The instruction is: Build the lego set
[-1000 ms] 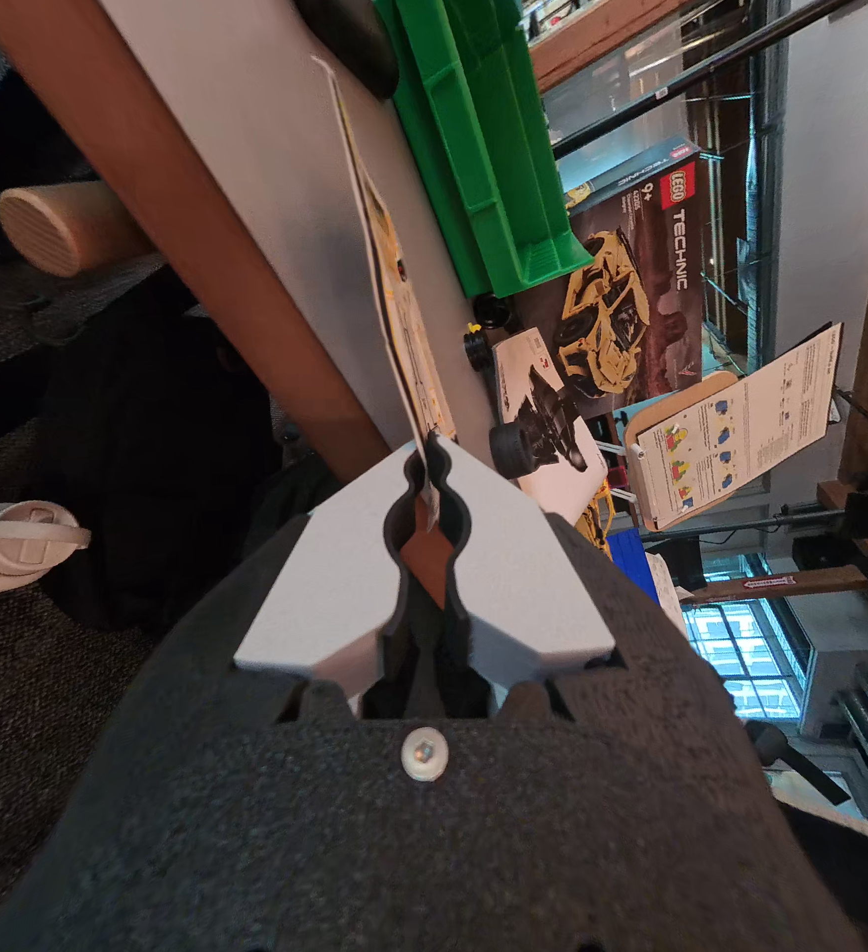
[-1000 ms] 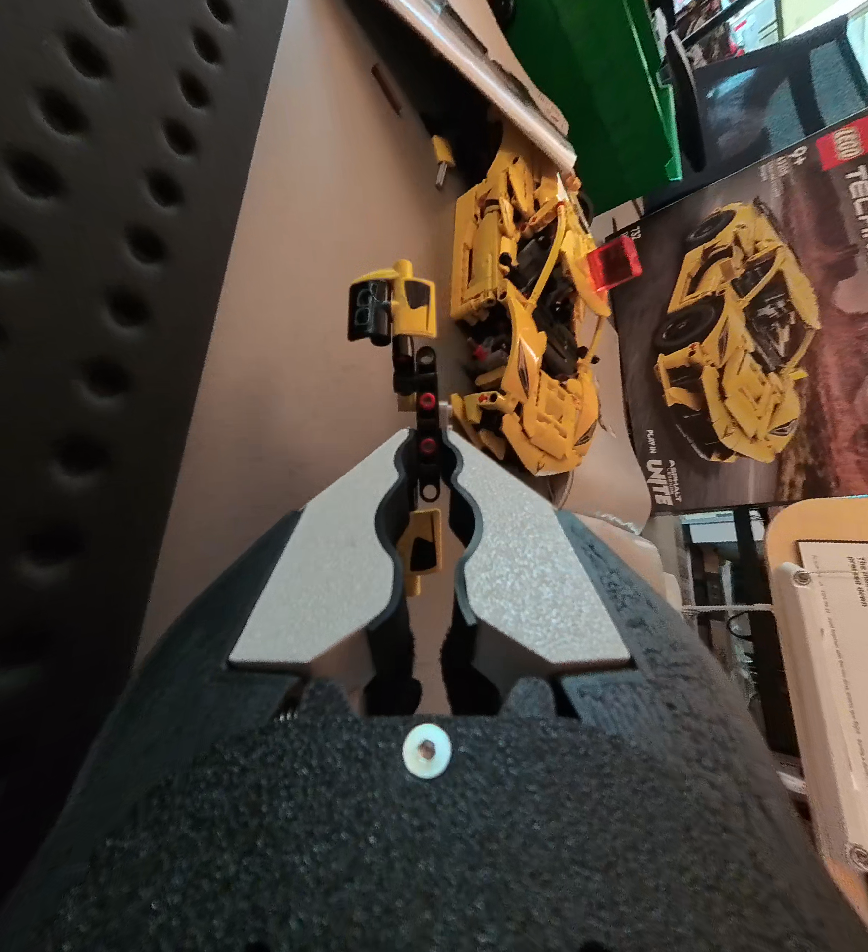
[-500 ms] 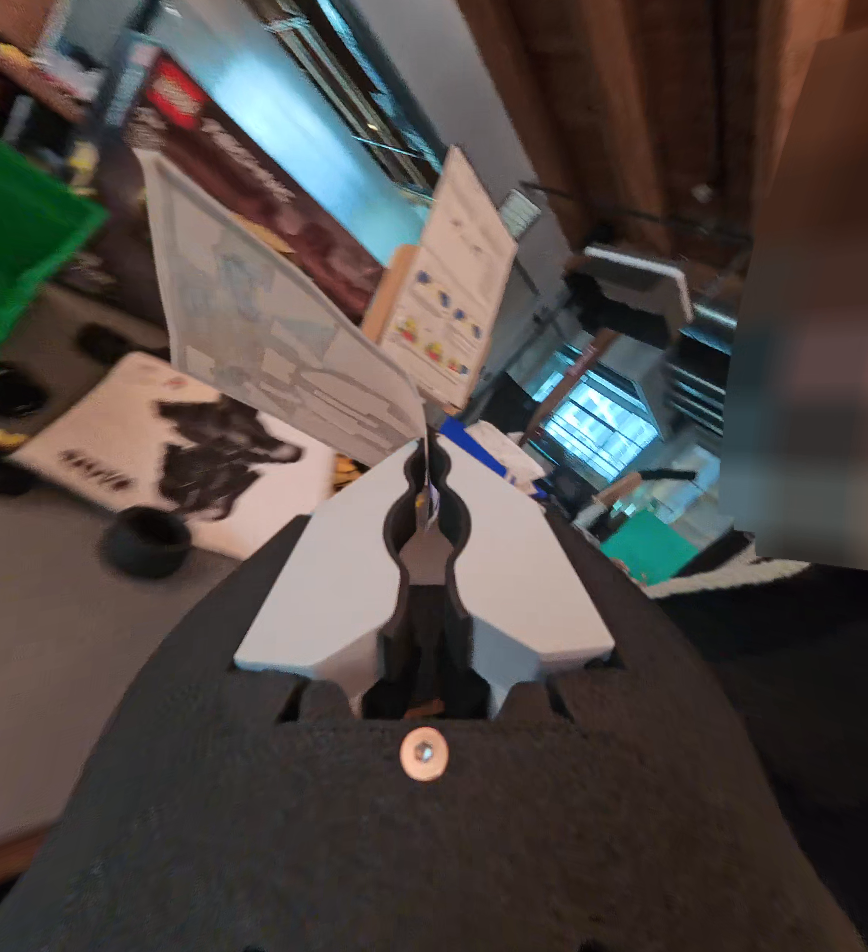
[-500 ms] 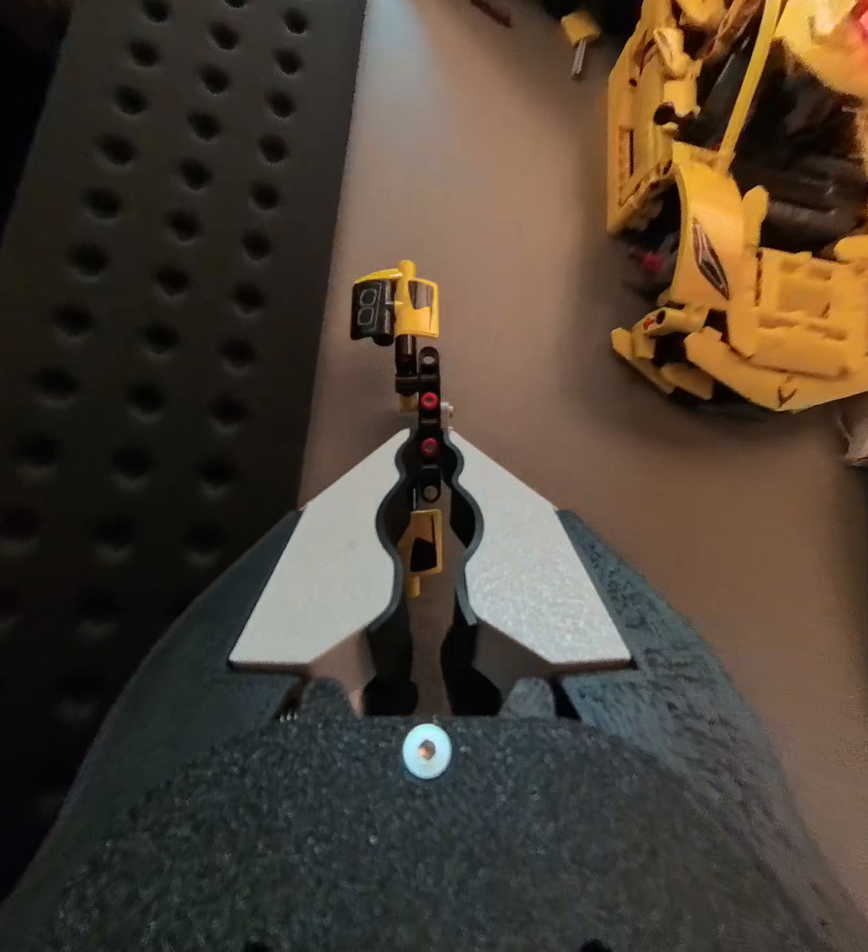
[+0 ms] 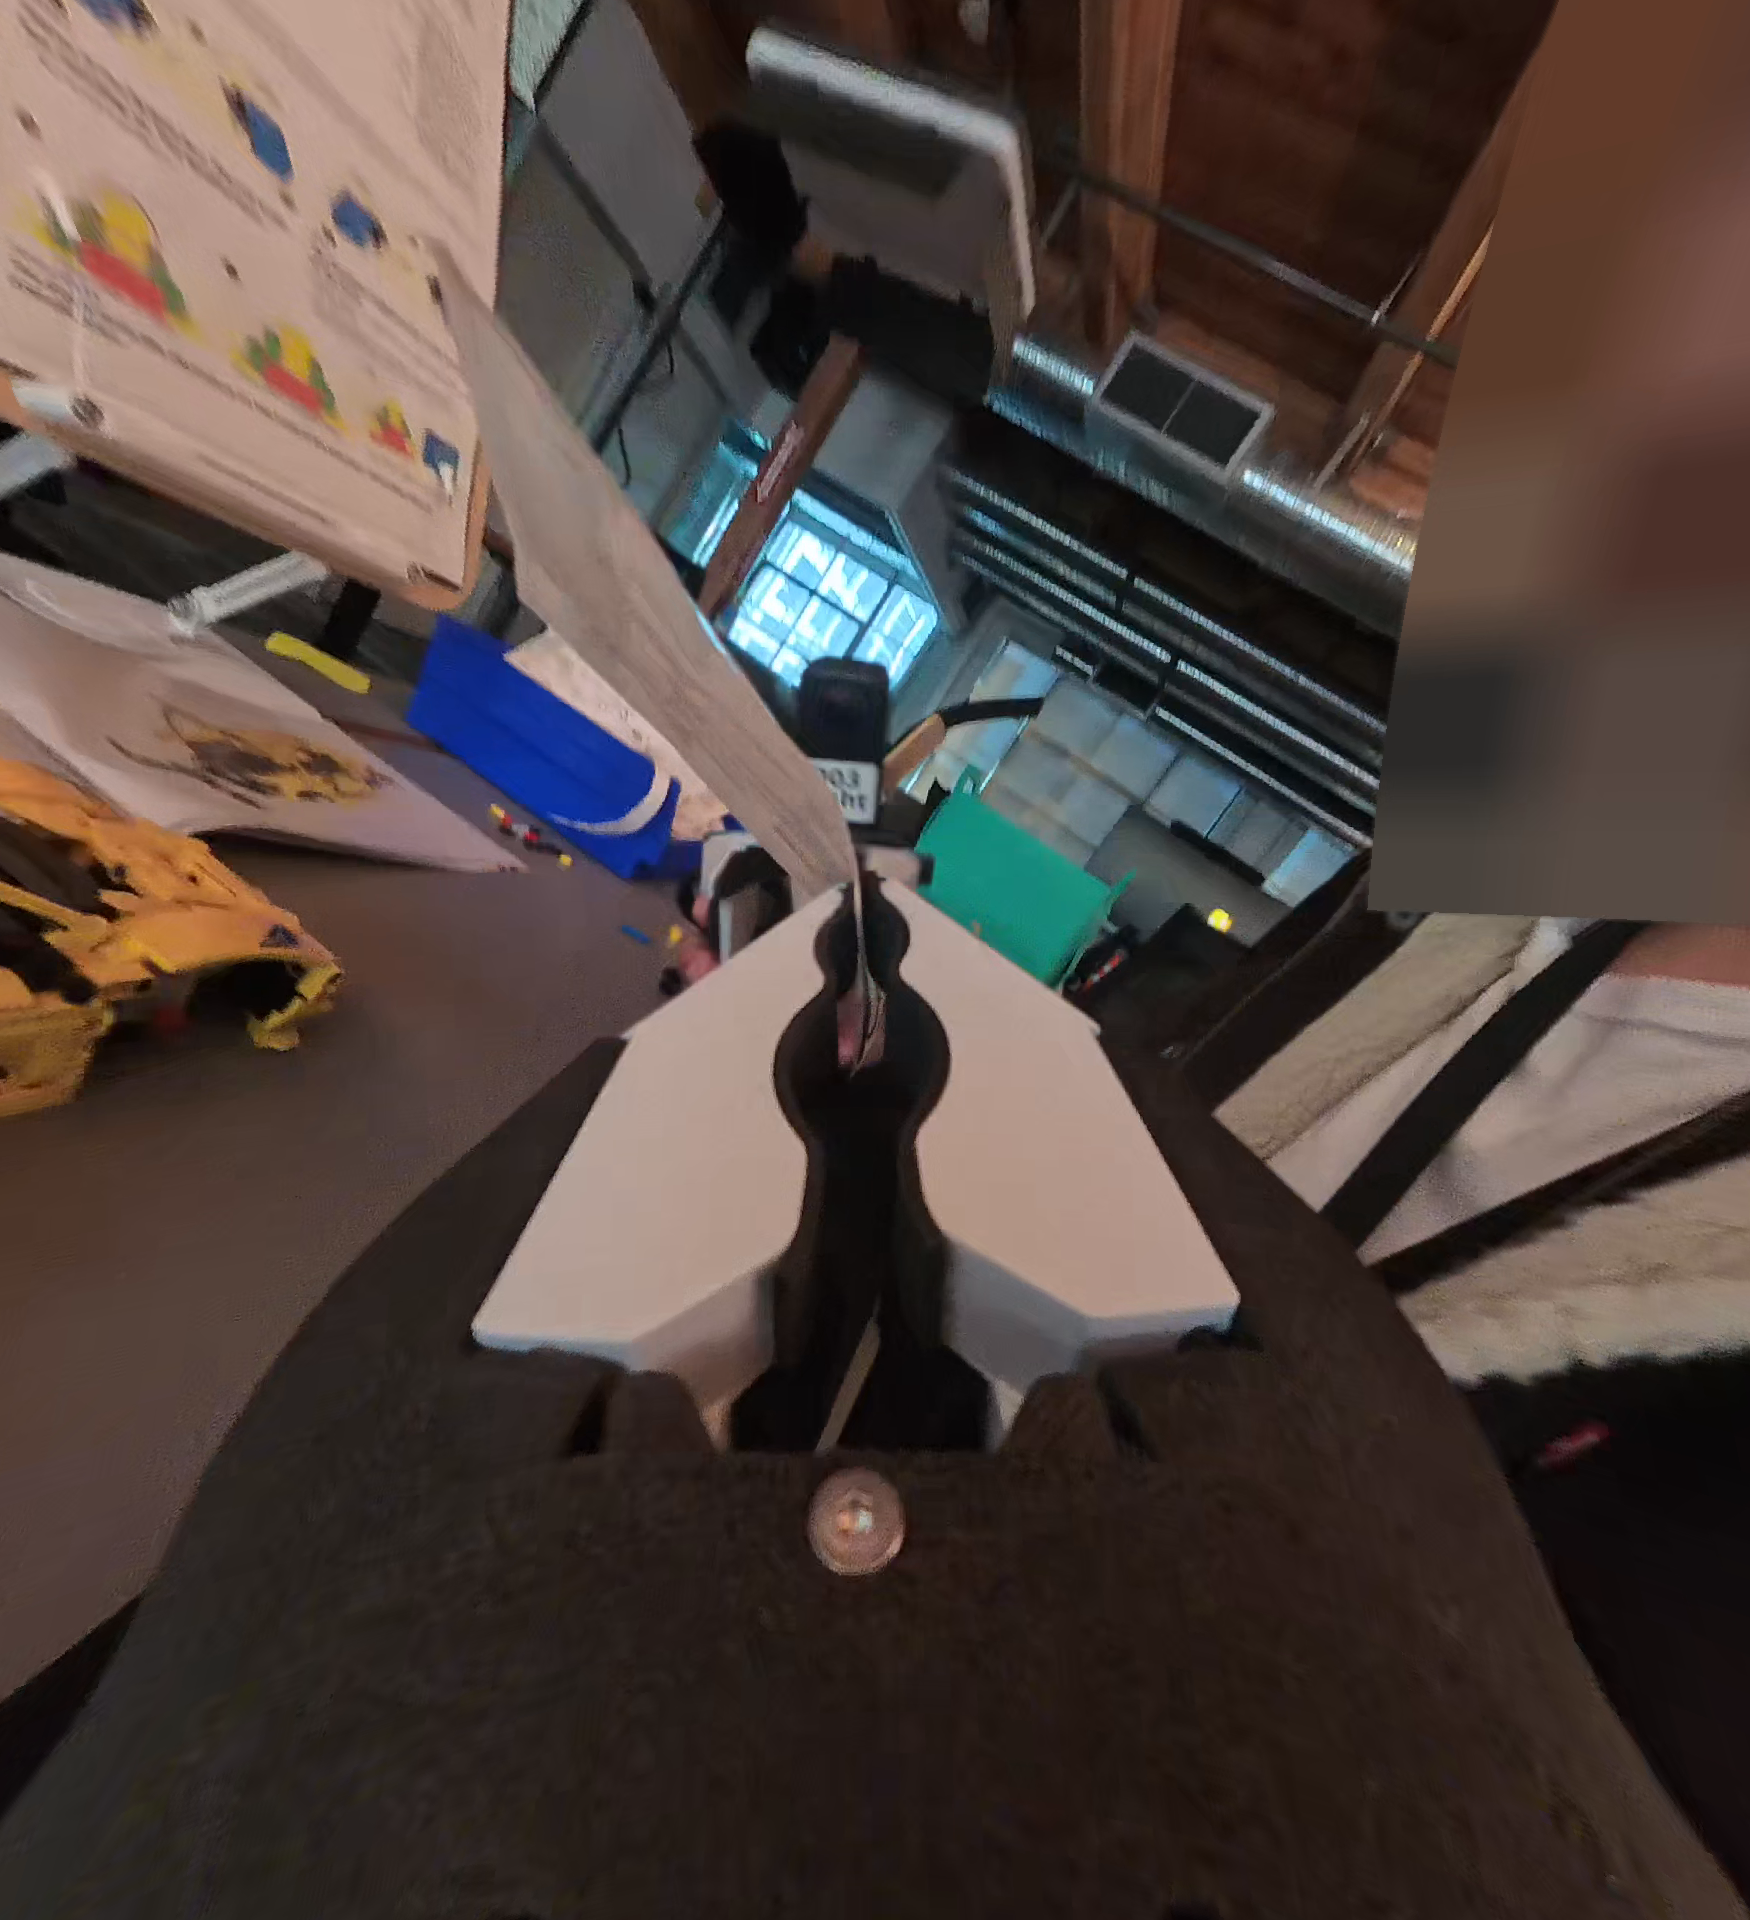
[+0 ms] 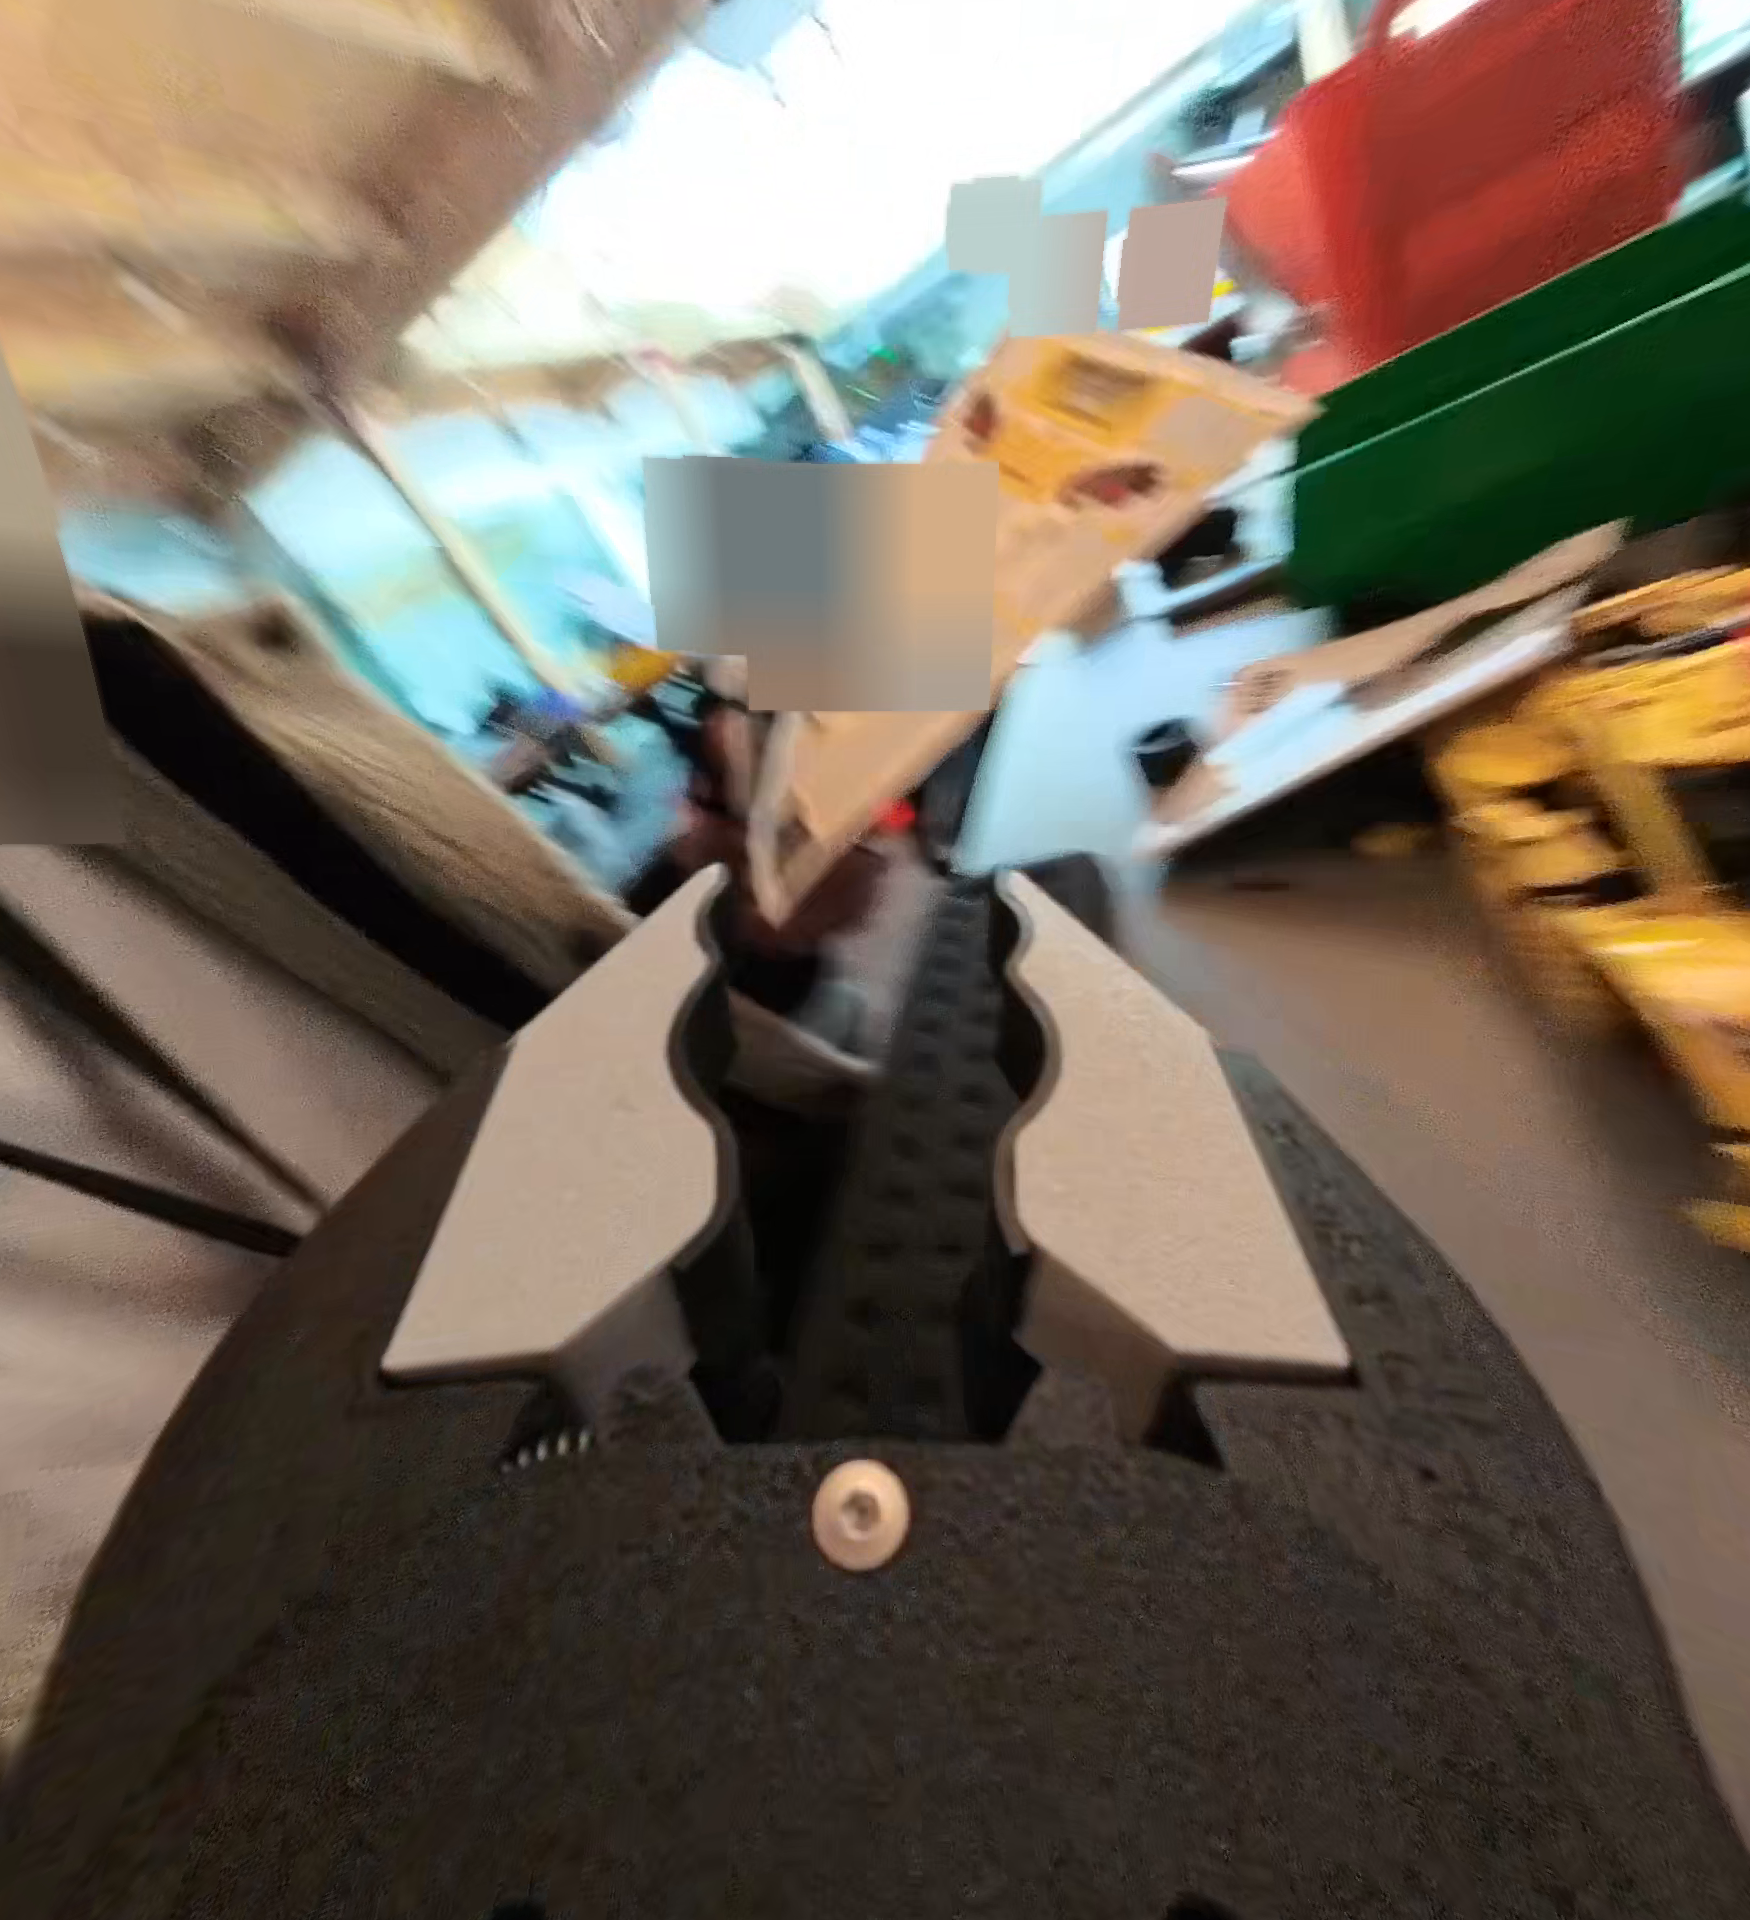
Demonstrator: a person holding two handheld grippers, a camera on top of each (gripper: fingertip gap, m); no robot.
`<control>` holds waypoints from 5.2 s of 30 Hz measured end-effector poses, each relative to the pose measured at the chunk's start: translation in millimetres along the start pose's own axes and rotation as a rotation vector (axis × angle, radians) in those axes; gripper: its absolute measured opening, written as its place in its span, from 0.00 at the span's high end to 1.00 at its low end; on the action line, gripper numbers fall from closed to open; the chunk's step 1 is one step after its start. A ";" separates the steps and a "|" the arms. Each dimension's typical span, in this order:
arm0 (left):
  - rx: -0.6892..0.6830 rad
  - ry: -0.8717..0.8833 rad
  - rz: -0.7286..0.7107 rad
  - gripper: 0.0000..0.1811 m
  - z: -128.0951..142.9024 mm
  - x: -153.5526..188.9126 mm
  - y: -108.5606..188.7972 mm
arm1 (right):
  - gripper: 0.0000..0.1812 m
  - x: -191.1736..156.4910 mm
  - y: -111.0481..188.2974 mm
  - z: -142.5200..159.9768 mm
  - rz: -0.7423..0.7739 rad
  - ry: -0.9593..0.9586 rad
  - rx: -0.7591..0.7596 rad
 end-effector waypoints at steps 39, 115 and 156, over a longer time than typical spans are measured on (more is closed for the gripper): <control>-0.025 0.013 -0.106 0.99 44.3 -20.3 -86.4 | 1.00 25.2 7.9 6.3 -0.188 -0.289 0.199; -0.004 -0.279 -0.005 1.00 24.9 16.3 -77.2 | 0.94 -20.9 -20.2 0.6 -0.339 -0.266 0.081; -0.245 -0.429 -0.286 1.00 37.4 -1.6 -70.8 | 0.91 1.5 -19.2 16.3 -0.163 -0.248 -0.027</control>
Point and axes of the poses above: each gripper's, where its closed fingertips meet, y back along the fingers, z out of its underside, x = y × z across the jaws, the point moved 6 cm from there along y, back along the fingers, and after that the axes turned 8 degrees about -x, right-handed, at the moved point
